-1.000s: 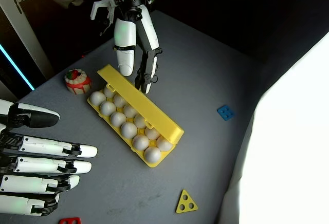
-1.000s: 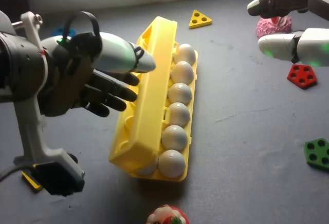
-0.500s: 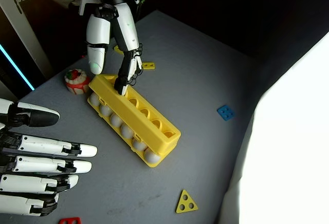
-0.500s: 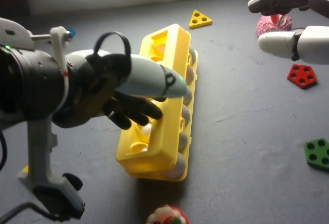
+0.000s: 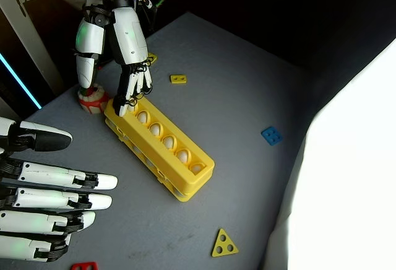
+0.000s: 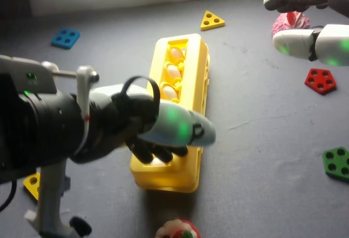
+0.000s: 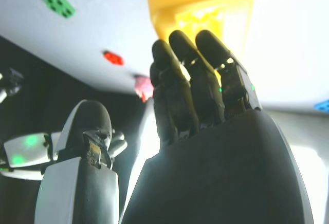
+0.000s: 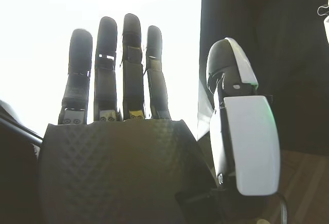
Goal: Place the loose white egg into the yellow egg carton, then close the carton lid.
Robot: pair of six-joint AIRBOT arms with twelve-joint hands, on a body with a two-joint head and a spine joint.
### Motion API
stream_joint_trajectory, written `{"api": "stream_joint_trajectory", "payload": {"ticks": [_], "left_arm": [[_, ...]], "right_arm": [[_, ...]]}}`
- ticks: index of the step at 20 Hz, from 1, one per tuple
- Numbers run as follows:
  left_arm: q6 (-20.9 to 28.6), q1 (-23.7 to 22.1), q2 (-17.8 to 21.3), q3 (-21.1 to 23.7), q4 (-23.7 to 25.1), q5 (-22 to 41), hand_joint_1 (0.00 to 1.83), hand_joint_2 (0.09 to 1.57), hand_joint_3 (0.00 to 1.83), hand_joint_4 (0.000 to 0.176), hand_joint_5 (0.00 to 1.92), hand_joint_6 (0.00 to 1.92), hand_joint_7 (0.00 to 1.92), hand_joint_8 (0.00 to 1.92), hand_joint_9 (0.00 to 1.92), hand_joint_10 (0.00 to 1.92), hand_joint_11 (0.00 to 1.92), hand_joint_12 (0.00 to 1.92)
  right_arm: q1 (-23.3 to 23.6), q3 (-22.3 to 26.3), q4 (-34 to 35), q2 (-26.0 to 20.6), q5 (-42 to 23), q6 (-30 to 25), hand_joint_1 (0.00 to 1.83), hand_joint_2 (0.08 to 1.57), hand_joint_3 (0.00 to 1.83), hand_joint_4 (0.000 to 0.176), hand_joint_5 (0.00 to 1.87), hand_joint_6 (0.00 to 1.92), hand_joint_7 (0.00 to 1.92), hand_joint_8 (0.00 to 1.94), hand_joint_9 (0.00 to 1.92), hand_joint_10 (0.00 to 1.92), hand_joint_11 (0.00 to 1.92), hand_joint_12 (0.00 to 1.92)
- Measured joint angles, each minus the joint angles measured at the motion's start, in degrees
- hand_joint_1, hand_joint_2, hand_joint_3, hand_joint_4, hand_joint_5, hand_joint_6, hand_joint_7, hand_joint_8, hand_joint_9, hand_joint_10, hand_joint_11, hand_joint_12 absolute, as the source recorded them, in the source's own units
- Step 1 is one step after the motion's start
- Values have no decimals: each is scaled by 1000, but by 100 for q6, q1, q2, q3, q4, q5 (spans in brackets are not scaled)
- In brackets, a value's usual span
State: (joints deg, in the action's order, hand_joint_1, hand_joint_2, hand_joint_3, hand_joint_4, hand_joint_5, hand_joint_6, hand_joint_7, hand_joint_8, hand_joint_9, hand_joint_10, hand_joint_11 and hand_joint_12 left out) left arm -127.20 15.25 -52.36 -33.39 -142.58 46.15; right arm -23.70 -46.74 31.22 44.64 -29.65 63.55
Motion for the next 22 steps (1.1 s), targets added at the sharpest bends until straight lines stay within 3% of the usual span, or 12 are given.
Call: {"api": "stream_joint_trajectory", "payload": {"ticks": [10, 13, 19, 20, 22], "left_arm": [[90, 289, -28, -20, 208, -308, 438, 1273, 4, 0, 514, 9, 643, 0, 333, 811, 0, 1502], [83, 160, -28, -57, 304, -286, 474, 1256, 0, 0, 534, 16, 666, 9, 362, 811, 0, 1526], [-9, -203, -28, -332, 835, -308, 472, 1265, 2, 0, 514, 6, 645, 0, 350, 807, 0, 1527], [-101, -240, -28, -424, 964, -365, 471, 1266, 2, 0, 514, 6, 644, 0, 350, 808, 0, 1527], [-772, -330, -28, -660, 999, -503, 496, 1258, 0, 0, 521, 7, 656, 8, 372, 788, 14, 1511]], "right_arm": [[0, 0, -42, 2, -7, 0, 528, 1232, 0, 0, 409, 414, 595, 8, 208, 976, 0, 1716], [0, 0, -39, 11, -7, 0, 473, 1242, 0, 0, 342, 513, 594, 5, 219, 1015, 0, 1750], [0, 11, -42, 11, -9, 0, 475, 1233, 0, 0, 381, 516, 627, 16, 270, 1008, 0, 1758], [0, 17, -42, 11, -7, 2, 475, 1232, 0, 0, 382, 515, 627, 16, 271, 1008, 0, 1758], [0, 17, -44, 11, -9, 0, 468, 1234, 0, 0, 385, 519, 632, 18, 266, 1005, 0, 1752]]}}
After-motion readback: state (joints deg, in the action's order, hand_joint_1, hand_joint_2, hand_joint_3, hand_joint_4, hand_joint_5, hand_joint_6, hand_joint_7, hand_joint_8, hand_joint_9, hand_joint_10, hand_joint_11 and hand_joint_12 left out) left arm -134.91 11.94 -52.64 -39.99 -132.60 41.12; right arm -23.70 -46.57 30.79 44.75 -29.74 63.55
